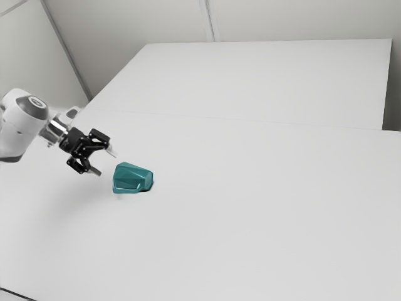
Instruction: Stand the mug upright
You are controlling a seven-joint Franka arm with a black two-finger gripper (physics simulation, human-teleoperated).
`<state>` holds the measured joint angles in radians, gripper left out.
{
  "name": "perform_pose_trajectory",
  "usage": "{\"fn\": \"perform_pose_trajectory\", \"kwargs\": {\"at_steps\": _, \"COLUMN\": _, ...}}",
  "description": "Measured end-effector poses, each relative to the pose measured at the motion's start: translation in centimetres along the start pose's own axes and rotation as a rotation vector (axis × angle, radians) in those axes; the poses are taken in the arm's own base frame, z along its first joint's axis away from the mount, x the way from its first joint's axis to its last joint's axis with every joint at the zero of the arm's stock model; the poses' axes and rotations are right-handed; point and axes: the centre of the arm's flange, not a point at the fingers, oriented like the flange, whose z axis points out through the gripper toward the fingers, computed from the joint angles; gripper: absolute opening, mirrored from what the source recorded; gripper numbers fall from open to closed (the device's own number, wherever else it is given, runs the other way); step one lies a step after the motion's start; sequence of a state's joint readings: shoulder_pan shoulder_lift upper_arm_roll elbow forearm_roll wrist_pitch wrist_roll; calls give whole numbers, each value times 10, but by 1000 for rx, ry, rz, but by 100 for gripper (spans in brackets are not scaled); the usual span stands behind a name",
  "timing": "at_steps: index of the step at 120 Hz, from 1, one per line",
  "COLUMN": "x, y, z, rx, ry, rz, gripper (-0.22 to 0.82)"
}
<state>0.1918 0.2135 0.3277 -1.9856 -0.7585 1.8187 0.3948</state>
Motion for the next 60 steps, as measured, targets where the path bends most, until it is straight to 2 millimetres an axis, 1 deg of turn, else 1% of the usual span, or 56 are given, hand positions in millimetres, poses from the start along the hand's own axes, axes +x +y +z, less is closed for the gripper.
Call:
{"fn": "perform_pose_trajectory", "kwargs": {"at_steps": 8, "x": 1, "y": -7, "z": 3, "rx": -50, "ry": 28, "rz": 22, "gripper": 60}}
{"fn": "perform_pose_trajectory", "kwargs": {"at_steps": 21, "x": -3, "y": -20, "z": 21, "rx": -122, "ry": 43, "rz": 43, "gripper": 60}}
{"fn": "perform_pose_trajectory", "kwargs": {"at_steps": 40, "x": -5, "y": -25, "z": 31, "rx": -183, "ry": 85, "rz": 83, "gripper": 61}}
{"fn": "perform_pose_trajectory", "kwargs": {"at_steps": 60, "x": -5, "y": -25, "z": 34, "rx": -201, "ry": 115, "rz": 134, "gripper": 61}}
